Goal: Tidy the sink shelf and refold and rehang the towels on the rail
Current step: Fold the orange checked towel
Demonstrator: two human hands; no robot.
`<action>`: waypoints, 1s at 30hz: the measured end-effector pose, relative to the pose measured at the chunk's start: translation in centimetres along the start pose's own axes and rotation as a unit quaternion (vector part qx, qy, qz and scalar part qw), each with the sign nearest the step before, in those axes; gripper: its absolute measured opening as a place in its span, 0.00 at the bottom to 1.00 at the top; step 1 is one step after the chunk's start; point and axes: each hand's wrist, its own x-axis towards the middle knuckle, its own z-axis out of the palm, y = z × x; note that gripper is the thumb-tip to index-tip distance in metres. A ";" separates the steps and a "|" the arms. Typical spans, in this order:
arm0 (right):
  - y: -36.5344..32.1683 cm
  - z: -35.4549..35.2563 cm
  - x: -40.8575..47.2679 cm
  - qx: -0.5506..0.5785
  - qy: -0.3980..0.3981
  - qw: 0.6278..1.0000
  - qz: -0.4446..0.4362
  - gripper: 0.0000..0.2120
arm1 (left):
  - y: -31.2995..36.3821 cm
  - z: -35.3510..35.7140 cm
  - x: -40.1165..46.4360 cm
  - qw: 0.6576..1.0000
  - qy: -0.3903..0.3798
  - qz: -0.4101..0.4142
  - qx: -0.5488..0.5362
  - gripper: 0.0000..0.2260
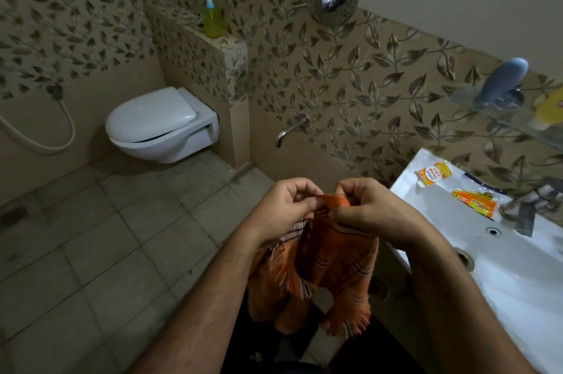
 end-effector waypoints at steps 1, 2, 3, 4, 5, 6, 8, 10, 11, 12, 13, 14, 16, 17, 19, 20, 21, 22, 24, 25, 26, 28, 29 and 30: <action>0.0 -0.2 -0.2 -0.004 -0.010 1.000 0.006 0.17 | -0.2 0.0 0.2 0.999 0.037 -0.001 0.009 0.05; 0.0 -0.2 -0.4 -0.011 -0.013 1.000 0.010 0.17 | -0.4 -0.2 0.3 0.997 0.079 -0.001 0.018 0.04; 0.1 -0.4 -0.6 -0.014 -0.010 1.000 0.012 0.16 | -0.7 -0.4 0.6 0.992 0.125 0.000 0.031 0.04; 0.0 -0.5 -0.9 -0.010 -0.005 1.000 0.017 0.15 | -1.2 -0.8 0.8 0.985 0.166 -0.002 0.050 0.05; 0.1 -0.6 -1.1 -0.002 -0.003 1.000 0.024 0.12 | -1.7 -1.2 1.0 0.979 0.193 -0.009 0.067 0.05; 0.1 -0.7 -1.4 0.006 -0.001 0.999 0.032 0.09 | -1.9 -1.4 1.1 0.976 0.205 -0.018 0.078 0.05; 0.2 -1.2 -1.7 -0.004 0.005 0.999 0.040 0.14 | -2.2 -1.5 1.2 0.972 0.214 -0.031 0.090 0.05; 0.1 -1.5 -1.9 0.001 0.026 0.999 0.030 0.10 | -2.1 -1.2 1.1 0.972 0.210 -0.033 0.096 0.04; 0.1 -1.7 -1.8 0.013 0.038 0.999 0.020 0.10 | -2.1 -1.0 1.1 0.975 0.199 -0.031 0.090 0.04; 0.1 -1.7 -1.7 0.027 0.055 0.998 0.016 0.10 | -1.9 -0.8 0.9 0.980 0.180 -0.031 0.078 0.05; 0.1 -1.6 -1.6 0.039 0.063 0.997 0.007 0.10 | -1.7 -0.6 0.7 0.986 0.149 -0.031 0.061 0.07; 0.1 -1.4 -1.4 0.048 0.064 0.997 0.001 0.10 | -1.5 -0.4 0.5 0.993 0.106 -0.027 0.042 0.11; 0.0 -0.9 -1.0 0.053 0.053 0.997 -0.009 0.09 | -0.7 0.2 0.0 1.000 0.001 -0.010 -0.007 0.19; -0.1 -0.6 -0.9 0.051 0.044 0.998 -0.016 0.11 | -0.3 0.6 -0.1 0.999 -0.041 -0.005 -0.031 0.21; 0.1 -0.3 -0.5 0.044 0.029 0.998 -0.028 0.13 | 0.1 1.3 -0.1 0.998 -0.064 0.007 -0.028 0.19; 0.3 -0.2 -0.5 0.045 0.023 0.998 -0.030 0.13 | 0.1 1.5 0.1 0.999 -0.045 0.014 -0.012 0.16; 0.4 -0.2 -0.4 0.056 0.015 0.998 -0.031 0.12 | 0.1 1.6 0.3 1.000 -0.019 0.015 0.000 0.14; 0.6 -0.1 -0.5 0.080 0.005 0.996 -0.026 0.11 | -0.1 1.7 0.4 1.000 0.006 0.011 0.006 0.13; 0.8 -0.3 -0.8 0.128 -0.019 0.991 -0.018 0.19 | -0.3 1.6 0.6 1.000 0.029 0.002 -0.006 0.12; 0.8 -0.5 -1.0 0.146 -0.034 0.988 -0.022 0.20 | -0.4 1.5 0.6 0.999 0.032 0.002 -0.005 0.12; 0.6 -0.5 -1.3 0.164 -0.050 0.985 -0.035 0.18 | -0.5 1.4 0.7 1.000 0.031 0.007 0.002 0.11; 0.4 -0.7 -1.6 0.191 -0.074 0.977 -0.056 0.09 | -0.2 1.2 0.8 1.000 0.021 0.008 0.009 0.09; 0.5 -0.6 -1.6 0.206 -0.075 0.974 -0.056 0.09 | -0.1 1.1 0.8 1.000 0.018 0.003 0.010 0.08; 0.5 -0.6 -1.7 0.221 -0.077 0.971 -0.052 0.10 | 0.0 1.0 0.9 1.000 0.017 0.000 0.013 0.07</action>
